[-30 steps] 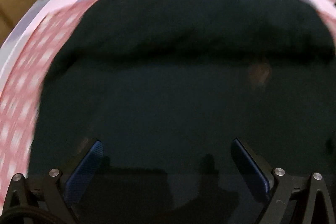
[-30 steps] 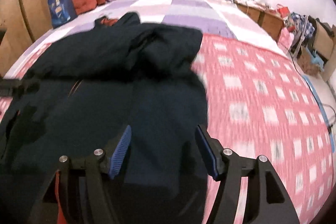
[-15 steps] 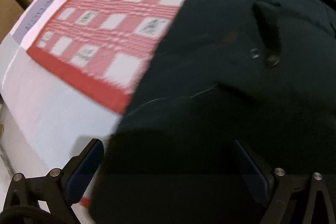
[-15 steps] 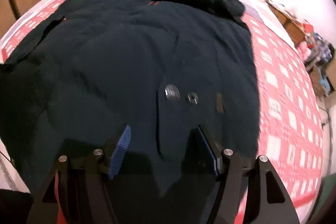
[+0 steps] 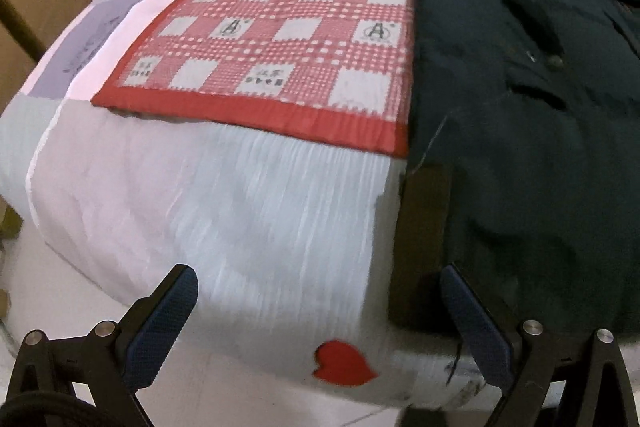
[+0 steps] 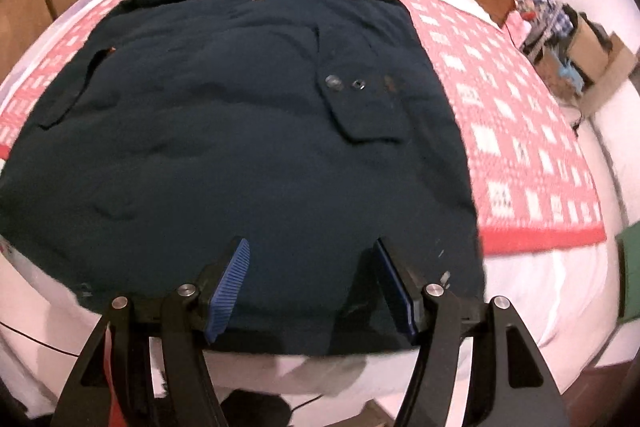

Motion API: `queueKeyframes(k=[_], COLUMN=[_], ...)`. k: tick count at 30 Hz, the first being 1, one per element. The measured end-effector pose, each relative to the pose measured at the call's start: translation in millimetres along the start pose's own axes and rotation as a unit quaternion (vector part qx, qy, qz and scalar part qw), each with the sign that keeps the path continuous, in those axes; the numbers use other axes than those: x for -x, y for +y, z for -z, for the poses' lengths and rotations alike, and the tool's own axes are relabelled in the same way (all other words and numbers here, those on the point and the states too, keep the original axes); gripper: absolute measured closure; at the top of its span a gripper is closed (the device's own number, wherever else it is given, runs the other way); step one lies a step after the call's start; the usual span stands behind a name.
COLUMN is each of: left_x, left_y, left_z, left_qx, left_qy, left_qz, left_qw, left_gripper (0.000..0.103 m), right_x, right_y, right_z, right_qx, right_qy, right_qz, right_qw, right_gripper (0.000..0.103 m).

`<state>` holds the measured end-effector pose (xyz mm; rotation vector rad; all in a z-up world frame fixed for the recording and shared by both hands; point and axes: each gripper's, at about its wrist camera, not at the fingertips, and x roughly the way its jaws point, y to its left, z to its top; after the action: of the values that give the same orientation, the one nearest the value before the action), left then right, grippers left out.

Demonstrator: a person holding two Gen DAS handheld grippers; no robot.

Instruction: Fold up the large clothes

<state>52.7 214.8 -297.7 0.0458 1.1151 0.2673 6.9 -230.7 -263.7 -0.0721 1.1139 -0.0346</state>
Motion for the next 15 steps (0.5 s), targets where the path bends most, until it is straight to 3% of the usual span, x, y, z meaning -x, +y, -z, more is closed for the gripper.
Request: queueKeyframes(k=[9,15], left_x=[13,-5], left_y=[4,-4], left_z=[44,19], left_qx=[-0.038,-0.017], left_qy=[0.012,-0.023], left_qz=[0.001,0.006], left_qw=[0.9992,0.9996], left_gripper=[0.003,0.003], right_x=[13,17], right_y=[23,15], right_z=[16,23], right_qx=[0.02,0.009], right_qy=[-0.005,-0.008], right_qz=[0.005,0.022], right_qw=[1.0,1.0], right_gripper=[0.036,0.036])
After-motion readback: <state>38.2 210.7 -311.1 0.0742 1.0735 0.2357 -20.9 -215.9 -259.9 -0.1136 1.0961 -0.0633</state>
